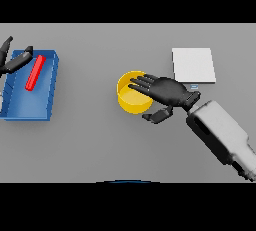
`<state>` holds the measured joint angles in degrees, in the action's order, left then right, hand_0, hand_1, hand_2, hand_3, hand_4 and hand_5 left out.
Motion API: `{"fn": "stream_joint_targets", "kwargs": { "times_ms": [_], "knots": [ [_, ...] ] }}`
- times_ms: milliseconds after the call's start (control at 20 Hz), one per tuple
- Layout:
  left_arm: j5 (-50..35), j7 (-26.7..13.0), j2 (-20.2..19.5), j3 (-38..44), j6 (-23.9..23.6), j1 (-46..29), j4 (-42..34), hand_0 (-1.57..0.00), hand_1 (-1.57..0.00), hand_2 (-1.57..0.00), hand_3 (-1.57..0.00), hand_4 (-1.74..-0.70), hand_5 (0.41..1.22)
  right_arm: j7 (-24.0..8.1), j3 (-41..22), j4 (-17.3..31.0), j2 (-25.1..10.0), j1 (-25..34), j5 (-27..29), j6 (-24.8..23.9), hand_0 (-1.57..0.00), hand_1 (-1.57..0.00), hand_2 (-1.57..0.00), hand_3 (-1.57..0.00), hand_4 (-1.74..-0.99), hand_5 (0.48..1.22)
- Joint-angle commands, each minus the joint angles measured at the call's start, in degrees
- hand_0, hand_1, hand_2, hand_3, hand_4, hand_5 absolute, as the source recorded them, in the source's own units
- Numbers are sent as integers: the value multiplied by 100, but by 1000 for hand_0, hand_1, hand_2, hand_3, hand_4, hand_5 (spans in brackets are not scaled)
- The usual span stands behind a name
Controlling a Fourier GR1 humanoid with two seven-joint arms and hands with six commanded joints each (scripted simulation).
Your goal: Pick up the red beaker and tilt it to pour out 1 green nut into yellow bowl. Pick up the yellow bowl and place it on the metallic measuring scale.
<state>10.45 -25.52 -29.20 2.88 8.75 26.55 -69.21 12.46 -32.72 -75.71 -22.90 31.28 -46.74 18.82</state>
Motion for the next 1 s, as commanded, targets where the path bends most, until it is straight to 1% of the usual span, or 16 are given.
{"fn": "stream_joint_targets", "kwargs": {
  "times_ms": [0, 50, 100, 200, 300, 350, 400, 500, 550, 650, 700, 750, 800, 850, 900, 950],
  "knots": [
    [2, -11, 23, -4, -12, -16, 21, 1, 1, 1, 1, -808, 695, 85, -96, 81, 35, 55, -31, 72, 1, 1, 1, 1, -1155, 646],
    [22, -89, 18, 10, -40, 23, 51, 1, 1, 1, 1, -809, 693, 88, -183, 164, 47, 152, -91, 166, 1, 1, 1, 1, -1157, 652],
    [19, -52, -12, 30, -25, 14, 78, 1, 1, 1, 1, -808, 696, 3, -246, 297, 145, 294, -127, 243, 1, 1, 1, 1, -1161, 658],
    [79, 54, -37, 31, -55, 65, 182, 1, 1, 1, 1, -806, 700, 51, -383, 505, 177, 488, -218, 364, 1, 1, 1, 1, -1162, 667],
    [79, 79, -47, 19, -15, 125, 209, 1, 1, 1, 1, -805, 702, 32, -521, 711, 264, 659, -280, 544, 1, 1, 1, 1, -1168, 673],
    [81, 126, -73, 25, 6, 86, 225, 1, 1, 1, 1, -801, 703, -29, -582, 832, 312, 715, -335, 581, 1, 1, 1, 1, -1174, 674],
    [74, 167, -66, 27, 7, 50, 227, 1, 1, 1, 1, -801, 706, 61, -605, 976, 310, 758, -343, 582, 1, 1, 1, 1, -1177, 673],
    [53, 131, -62, 14, 42, 68, 173, 1, 1, 1, 1, -802, 703, 9, -651, 1176, 402, 835, -377, 604, 1, 1, 1, -4, -1184, 676],
    [88, 90, -64, -9, 23, 30, 141, 1, 1, 1, 1, -797, 704, 21, -665, 1207, 388, 855, -383, 642, 1, 1, 1, -8, -1186, 684],
    [137, 114, -99, -5, 21, 95, 259, 1, 1, 1, 1, -789, 711, -31, -657, 1350, 489, 932, -370, 656, 1, 1, 1, -22, -1195, 708],
    [133, 131, -74, -14, 5, 56, 230, 1, 1, 1, 1, -789, 713, -92, -660, 1371, 541, 934, -355, 703, 1, 1, -9, -41, -1209, 732],
    [92, 113, -91, 11, 28, 22, 178, 1, 1, 1, 1, -789, 714, -84, -687, 1358, 519, 912, -381, 707, 1, -15, -37, -77, -1234, 770],
    [82, 128, -107, 31, 31, 21, 199, 1, 1, 1, 1, -791, 712, -60, -710, 1349, 486, 874, -410, 675, -48, -60, -88, -130, -1261, 809],
    [86, 94, -88, 14, 26, 53, 173, 1, 1, 1, 1, -791, 711, 12, -706, 1378, 476, 886, -419, 615, -193, -183, -189, -215, -1309, 891],
    [101, 106, -44, -19, -1, 50, 144, 1, 1, 1, 1, -789, 710, 28, -725, 1398, 532, 895, -436, 556, -455, -407, -349, -322, -1363, 957],
    [94, 190, -61, 5, -5, 17, 175, 1, 1, 1, 1, -788, 710, 103, -723, 1416, 529, 917, -421, 552, -678, -640, -594, -572, -1435, 1010]
  ]
}}
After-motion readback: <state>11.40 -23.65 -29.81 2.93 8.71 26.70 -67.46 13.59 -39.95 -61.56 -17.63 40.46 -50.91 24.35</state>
